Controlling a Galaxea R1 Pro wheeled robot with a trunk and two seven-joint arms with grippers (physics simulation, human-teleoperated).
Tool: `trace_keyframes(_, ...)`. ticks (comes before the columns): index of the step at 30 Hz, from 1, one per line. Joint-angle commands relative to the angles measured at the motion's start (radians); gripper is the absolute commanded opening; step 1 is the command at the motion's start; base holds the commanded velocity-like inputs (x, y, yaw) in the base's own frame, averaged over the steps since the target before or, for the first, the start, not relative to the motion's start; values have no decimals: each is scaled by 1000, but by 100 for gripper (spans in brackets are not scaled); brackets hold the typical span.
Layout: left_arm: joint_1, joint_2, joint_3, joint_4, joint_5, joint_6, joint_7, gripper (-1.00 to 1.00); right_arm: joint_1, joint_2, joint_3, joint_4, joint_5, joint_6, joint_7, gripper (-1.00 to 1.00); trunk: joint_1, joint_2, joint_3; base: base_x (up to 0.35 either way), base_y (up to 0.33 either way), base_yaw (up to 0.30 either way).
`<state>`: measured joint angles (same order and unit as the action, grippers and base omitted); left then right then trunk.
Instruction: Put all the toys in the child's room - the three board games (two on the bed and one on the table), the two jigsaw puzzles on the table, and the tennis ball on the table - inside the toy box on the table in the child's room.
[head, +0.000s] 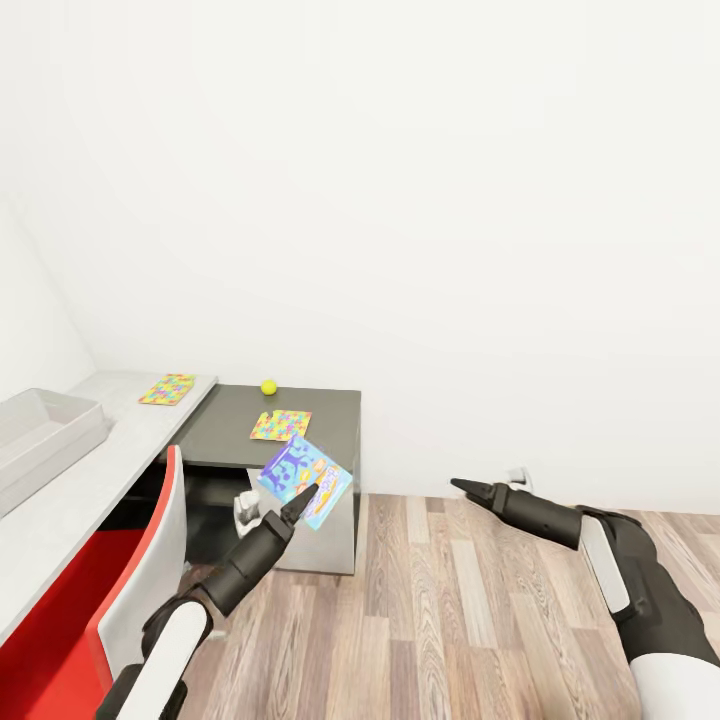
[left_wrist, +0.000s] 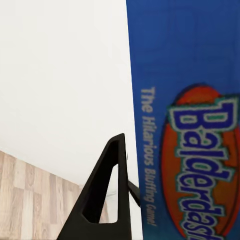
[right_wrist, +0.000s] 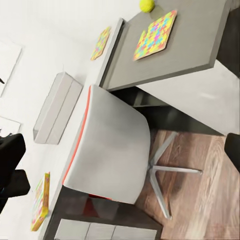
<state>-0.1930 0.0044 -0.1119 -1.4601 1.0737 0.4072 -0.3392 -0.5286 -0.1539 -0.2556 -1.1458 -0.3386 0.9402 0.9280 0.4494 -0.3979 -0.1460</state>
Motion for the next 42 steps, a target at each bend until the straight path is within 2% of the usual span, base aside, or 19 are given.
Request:
trace_keyframes(1,-1,0,0,0,8,8,-1,-100,-1,0,-1,0,1,4,4,100,1,-2,-2,0,0,0)
trace_keyframes(4,-19,2,66,-15,10,56,36,-100,-6,-22,-20,0,1,4,-10,100,1,-2,-2,0,0,0)
trace_keyframes(6,-28,1,93,-26,10,75,70,-100,-8,-31,-39,-3,1,3,-21,100,1,-2,-2,0,0,0)
trace_keyframes(7,-28,1,93,-26,10,75,70,-100,-8,-31,-39,-3,1,3,-21,100,1,-2,-2,0,0,0)
trace_keyframes(12,-71,-5,123,-56,11,104,171,-100,-10,-42,-75,-9,2,2,-37,100,1,-2,-2,0,0,0)
trace_keyframes(15,-100,-7,124,-73,11,115,203,-100,-12,-44,-81,-23,3,3,-43,100,1,-2,-2,0,0,0)
trace_keyframes(18,-130,-9,109,-99,11,140,232,-100,-14,-45,-85,-50,5,8,-55,100,1,-2,-2,0,0,0)
trace_keyframes(21,-185,-12,51,-124,11,190,275,-100,-15,-45,-84,-97,7,18,-84,100,1,-2,-2,0,0,0)
trace_keyframes(22,-185,-12,51,-124,11,190,275,-100,-15,-45,-84,-97,7,18,-84,100,1,-2,-2,0,0,0)
trace_keyframes(24,-231,-18,-2,-132,11,217,319,-100,-14,-45,-82,-128,7,35,-101,100,1,-2,-2,0,0,0)
trace_keyframes(27,-297,-34,-96,-140,11,241,454,-100,-12,-44,-80,-171,7,79,-117,100,1,-2,-2,0,0,0)
trace_keyframes(28,-297,-34,-96,-140,11,241,454,-100,-12,-44,-80,-171,7,79,-117,100,1,-2,-2,0,0,0)
trace_keyframes(31,-341,-55,-168,-143,11,254,660,-100,-11,-42,-79,-196,7,107,-127,100,1,-2,-2,0,0,0)
trace_keyframes(32,-341,-55,-168,-143,11,254,660,-100,-11,-42,-79,-196,7,107,-127,100,1,-2,-2,0,0,0)
trace_keyframes(35,-365,-77,-205,-145,13,260,833,-100,-10,-42,-78,-212,7,107,-131,100,1,-2,-2,0,0,0)
trace_keyframes(36,-365,-77,-205,-145,13,260,833,-100,-10,-42,-78,-212,7,107,-131,100,1,-2,-2,0,0,0)
trace_keyframes(39,-378,-91,-223,-146,14,263,926,-100,-10,-41,-78,-221,8,107,-135,100,1,-2,-2,0,0,0)
trace_keyframes(40,-378,-91,-223,-146,14,263,926,-100,-10,-41,-78,-221,8,107,-135,100,1,-2,-2,0,0,0)
trace_keyframes(42,-385,-99,-233,-147,15,265,973,-100,-10,-42,-77,-225,8,107,-136,100,1,-2,-2,0,0,0)
